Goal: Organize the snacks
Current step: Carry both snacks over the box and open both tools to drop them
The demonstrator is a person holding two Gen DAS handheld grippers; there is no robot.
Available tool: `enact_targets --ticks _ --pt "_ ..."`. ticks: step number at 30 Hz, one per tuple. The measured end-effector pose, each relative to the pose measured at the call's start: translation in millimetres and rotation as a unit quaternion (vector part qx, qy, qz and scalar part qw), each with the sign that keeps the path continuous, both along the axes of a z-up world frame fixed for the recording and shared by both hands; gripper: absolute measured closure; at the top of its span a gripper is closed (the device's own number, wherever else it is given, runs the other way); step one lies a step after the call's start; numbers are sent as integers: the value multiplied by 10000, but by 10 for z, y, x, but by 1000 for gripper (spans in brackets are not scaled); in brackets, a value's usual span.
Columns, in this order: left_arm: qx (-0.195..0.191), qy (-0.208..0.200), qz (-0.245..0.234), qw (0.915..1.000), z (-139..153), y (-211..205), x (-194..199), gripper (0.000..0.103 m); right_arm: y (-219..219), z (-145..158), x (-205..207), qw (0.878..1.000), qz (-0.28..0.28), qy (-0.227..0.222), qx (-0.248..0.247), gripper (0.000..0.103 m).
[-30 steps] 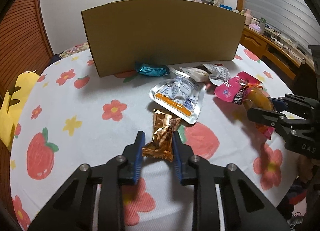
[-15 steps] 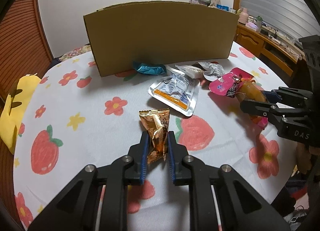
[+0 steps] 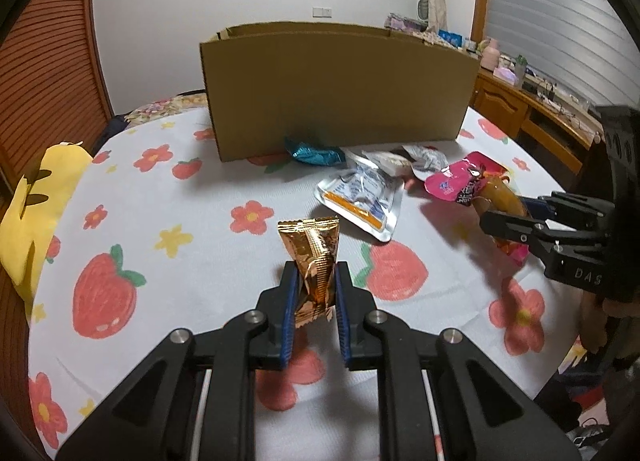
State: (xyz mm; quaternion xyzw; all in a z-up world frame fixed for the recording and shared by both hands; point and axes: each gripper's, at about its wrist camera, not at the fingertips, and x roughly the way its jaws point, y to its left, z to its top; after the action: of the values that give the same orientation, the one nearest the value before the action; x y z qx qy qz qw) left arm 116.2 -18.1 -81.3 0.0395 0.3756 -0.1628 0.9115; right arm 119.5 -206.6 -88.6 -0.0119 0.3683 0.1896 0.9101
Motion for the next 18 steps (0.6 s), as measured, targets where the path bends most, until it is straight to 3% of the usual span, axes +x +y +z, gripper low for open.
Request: enact_targets --ticks 18 --pt "-196 -579 74 9981 420 88 12 88 -77 117 -149 9984 -161 -518 131 65"
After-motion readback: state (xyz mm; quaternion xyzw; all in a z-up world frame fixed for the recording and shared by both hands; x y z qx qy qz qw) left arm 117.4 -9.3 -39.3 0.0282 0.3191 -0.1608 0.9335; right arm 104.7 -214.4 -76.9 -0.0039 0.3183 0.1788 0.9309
